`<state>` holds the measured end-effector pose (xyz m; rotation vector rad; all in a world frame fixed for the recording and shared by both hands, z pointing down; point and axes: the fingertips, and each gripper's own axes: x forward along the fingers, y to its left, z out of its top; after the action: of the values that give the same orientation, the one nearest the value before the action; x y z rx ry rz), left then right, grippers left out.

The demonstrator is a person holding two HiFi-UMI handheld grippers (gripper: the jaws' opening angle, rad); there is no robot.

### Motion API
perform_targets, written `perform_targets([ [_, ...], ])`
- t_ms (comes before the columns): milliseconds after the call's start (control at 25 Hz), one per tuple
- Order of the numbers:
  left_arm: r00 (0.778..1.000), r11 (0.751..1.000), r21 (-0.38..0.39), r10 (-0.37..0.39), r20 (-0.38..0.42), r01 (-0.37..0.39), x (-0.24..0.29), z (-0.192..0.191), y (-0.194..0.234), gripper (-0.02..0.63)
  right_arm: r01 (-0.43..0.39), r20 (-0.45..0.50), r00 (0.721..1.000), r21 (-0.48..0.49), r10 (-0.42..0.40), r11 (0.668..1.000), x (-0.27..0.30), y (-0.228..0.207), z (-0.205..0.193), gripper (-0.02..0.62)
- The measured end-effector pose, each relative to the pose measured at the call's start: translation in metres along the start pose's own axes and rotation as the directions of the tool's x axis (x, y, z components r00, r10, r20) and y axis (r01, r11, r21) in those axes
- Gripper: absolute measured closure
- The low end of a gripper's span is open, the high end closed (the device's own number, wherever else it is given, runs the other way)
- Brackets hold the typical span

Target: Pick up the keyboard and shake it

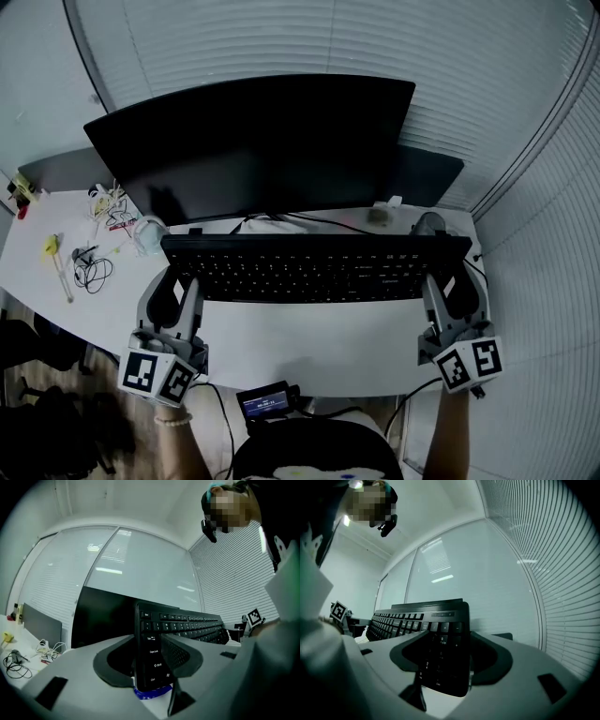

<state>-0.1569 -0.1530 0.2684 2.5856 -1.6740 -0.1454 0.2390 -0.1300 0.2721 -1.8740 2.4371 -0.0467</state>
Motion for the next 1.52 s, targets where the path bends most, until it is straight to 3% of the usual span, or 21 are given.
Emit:
perform_targets([
  [280,0.983,0.998,0.049,-0.049,0.176,0.041,-0.011,0.059,-0.025,0.426,-0.003,0.163,0.987,-0.075,0.015,0.997,-0.021,0.005,0.060,0.310],
  [480,0.967,0.993,0.120,-0.052,0.251,0.023,-0.017,0.086,-0.033,0.426,0.009,0.269,0.963,-0.107,0.021,0.994,-0.034,0.006,0.096,0.310],
  [720,0.941,0.995,0.091,-0.058,0.332,0.029,-0.021,0.116,-0.041,0.426,0.026,0.340,0.940,-0.131,0.020,0.991,-0.046,0.009,0.121,0.310],
  [1040,0.958,0.997,0.071,-0.031,0.284,0.012,-0.021,0.110,-0.035,0.426,0.016,0.280,0.960,-0.116,0.018,0.993,-0.040,0.012,0.116,0.310],
  [1160,0.976,0.995,0.095,-0.020,0.218,-0.001,-0.024,0.097,-0.027,0.426,0.014,0.232,0.973,-0.102,0.010,0.995,-0.038,0.012,0.110,0.310],
  [1520,0.999,1.000,0.028,0.012,0.043,-0.014,-0.010,0.036,-0.008,0.426,0.011,0.064,0.998,-0.049,-0.008,0.999,-0.017,0.007,0.048,0.310],
])
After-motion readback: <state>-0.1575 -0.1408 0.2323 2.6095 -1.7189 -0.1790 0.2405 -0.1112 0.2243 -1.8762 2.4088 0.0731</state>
